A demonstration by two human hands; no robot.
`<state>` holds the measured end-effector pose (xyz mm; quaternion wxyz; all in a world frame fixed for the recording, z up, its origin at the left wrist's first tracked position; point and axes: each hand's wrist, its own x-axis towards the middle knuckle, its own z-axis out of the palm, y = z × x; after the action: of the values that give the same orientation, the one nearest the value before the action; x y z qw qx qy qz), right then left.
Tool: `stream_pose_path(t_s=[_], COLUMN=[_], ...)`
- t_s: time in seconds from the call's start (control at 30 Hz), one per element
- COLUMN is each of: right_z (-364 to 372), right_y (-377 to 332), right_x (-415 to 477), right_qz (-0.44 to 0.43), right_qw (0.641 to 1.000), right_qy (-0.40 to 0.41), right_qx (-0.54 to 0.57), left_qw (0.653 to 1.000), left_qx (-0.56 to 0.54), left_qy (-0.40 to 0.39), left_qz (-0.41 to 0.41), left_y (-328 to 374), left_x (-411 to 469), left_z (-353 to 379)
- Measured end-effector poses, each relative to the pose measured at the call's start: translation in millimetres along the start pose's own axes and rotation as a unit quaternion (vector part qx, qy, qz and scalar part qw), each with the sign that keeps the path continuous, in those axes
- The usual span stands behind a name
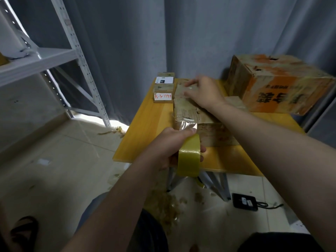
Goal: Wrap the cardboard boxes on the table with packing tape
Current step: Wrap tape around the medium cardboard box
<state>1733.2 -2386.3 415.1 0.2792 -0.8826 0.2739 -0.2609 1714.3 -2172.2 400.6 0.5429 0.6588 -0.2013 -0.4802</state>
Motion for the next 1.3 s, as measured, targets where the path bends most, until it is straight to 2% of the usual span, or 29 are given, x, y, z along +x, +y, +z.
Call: stream_pose_path(t_s=[0.07,0.13,0.4,0.47,0.53,0.57,0.63,0.7,0.8,0.87,0.93,1.1,1.2,1.3], right_z=[2,5,6,4,0,-3,-11,-26,-45,-50,-48,-43,-31,-20], right_y=[1,1,-9,-16,-24,-29,-38,-48,-60,-60,-54,-34,-30,-29], right_x=[-3,-3,0,-5,-14,-21,-36,-51,-83,-110,-134,-161,-173,-182], right_qz=[-0.023,-0.041,-0.038,-0.045,-0.050,-0.053,-0.048,-0.013,0.076,0.132,0.181,0.248,0.255,0.248], right_qw=[0.997,0.994,0.979,0.966,0.947,0.945,0.955,0.972,0.983,0.968,0.955,0.934,0.922,0.918], right_qy=[-0.053,-0.099,-0.154,-0.151,-0.092,-0.050,0.022,0.030,-0.084,-0.180,-0.227,-0.232,-0.183,-0.130], right_qx=[0.044,0.003,-0.127,-0.205,-0.305,-0.320,-0.290,-0.232,-0.142,-0.114,-0.063,0.111,0.224,0.282], left_qw=[1.000,1.000,1.000,1.000,0.999,0.998,0.997,0.994,0.993,0.993,0.992,0.986,0.981,0.965], left_qx=[-0.006,-0.011,-0.012,-0.020,-0.035,-0.043,-0.054,-0.066,-0.075,-0.078,-0.071,-0.019,0.023,0.082], left_qy=[0.002,0.005,0.003,0.012,0.015,0.017,0.031,0.056,0.058,0.066,0.091,0.149,0.173,0.230], left_qz=[0.000,-0.001,0.004,0.011,0.023,0.030,0.047,0.060,0.065,0.061,0.053,0.074,0.081,0.099], left_y=[1,1,-4,-6,-9,-10,-13,-14,-11,-11,-11,-22,-22,-15], left_x=[0,0,2,2,2,3,3,4,3,4,1,-8,-16,-10], left_z=[0,2,4,4,6,7,11,12,14,18,21,14,-3,-24])
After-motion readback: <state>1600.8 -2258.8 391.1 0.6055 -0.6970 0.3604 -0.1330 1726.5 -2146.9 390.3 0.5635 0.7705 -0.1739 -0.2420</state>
